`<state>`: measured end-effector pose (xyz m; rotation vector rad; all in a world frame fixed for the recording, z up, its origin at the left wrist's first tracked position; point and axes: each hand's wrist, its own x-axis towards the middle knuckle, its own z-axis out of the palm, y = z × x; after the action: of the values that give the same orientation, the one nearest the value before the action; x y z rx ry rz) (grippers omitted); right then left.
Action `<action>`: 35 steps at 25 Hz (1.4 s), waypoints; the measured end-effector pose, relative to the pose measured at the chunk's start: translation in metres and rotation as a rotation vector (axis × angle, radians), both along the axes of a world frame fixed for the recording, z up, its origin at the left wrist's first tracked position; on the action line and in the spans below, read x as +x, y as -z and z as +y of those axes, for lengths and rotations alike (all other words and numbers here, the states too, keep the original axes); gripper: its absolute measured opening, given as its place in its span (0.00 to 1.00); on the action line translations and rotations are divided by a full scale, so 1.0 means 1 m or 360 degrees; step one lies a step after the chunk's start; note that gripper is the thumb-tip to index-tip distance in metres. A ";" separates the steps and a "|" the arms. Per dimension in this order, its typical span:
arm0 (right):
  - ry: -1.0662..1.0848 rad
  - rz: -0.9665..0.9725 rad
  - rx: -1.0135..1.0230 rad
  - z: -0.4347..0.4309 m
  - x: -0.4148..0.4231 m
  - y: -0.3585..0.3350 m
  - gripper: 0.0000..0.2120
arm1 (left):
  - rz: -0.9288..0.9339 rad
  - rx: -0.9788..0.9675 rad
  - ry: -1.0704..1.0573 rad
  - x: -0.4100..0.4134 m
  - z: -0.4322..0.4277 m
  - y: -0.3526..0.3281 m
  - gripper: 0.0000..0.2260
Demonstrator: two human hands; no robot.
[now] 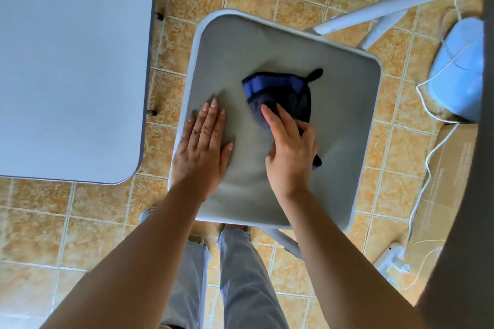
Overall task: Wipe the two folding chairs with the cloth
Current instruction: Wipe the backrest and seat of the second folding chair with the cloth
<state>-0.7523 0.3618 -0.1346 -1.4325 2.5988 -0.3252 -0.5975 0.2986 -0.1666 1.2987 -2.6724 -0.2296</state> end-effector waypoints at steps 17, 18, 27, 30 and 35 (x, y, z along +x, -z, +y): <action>-0.0498 0.0097 0.0069 -0.036 0.025 -0.011 0.35 | -0.0088 0.0083 -0.0158 0.024 0.026 -0.008 0.26; -0.0485 0.0101 0.0113 -0.016 0.021 -0.013 0.36 | -0.0109 0.0091 -0.0158 0.026 0.028 -0.008 0.26; 0.0366 0.0006 -0.0109 0.001 0.012 -0.006 0.32 | -0.0169 0.0109 -0.0124 0.032 0.032 -0.011 0.26; 0.0033 0.0006 0.0033 0.030 0.054 -0.008 0.38 | -0.0184 0.0131 -0.0120 0.032 0.032 -0.013 0.26; 0.0263 -0.0038 0.0017 0.053 0.021 -0.010 0.39 | -0.0199 0.0159 -0.0092 0.033 0.029 -0.018 0.27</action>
<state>-0.7309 0.4152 -0.1242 -1.2050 2.7009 -0.3458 -0.5644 0.3274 -0.1484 1.4639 -2.7535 -0.2871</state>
